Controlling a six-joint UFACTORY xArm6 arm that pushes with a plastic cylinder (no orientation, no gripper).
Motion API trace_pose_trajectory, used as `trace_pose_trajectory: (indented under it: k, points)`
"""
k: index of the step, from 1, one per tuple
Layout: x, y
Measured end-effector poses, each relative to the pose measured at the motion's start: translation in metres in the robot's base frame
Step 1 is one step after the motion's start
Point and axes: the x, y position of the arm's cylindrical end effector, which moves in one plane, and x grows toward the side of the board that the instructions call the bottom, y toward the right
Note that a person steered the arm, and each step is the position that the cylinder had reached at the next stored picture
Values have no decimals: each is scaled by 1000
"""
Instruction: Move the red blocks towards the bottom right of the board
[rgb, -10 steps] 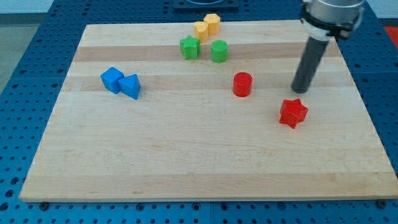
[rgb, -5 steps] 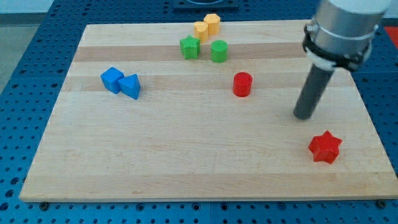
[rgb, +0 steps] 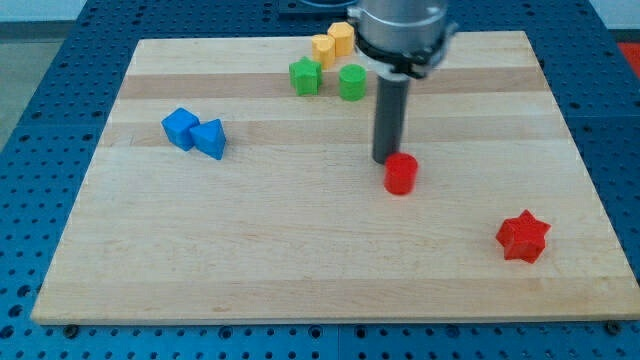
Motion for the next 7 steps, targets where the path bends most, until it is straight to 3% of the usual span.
trace_pose_trajectory:
  k: [1, 2, 3, 5, 6, 7]
  points:
    - [3, -1]
    - [-11, -43]
    - [21, -58]
    - [41, 30]
    - [41, 38]
    - [21, 6]
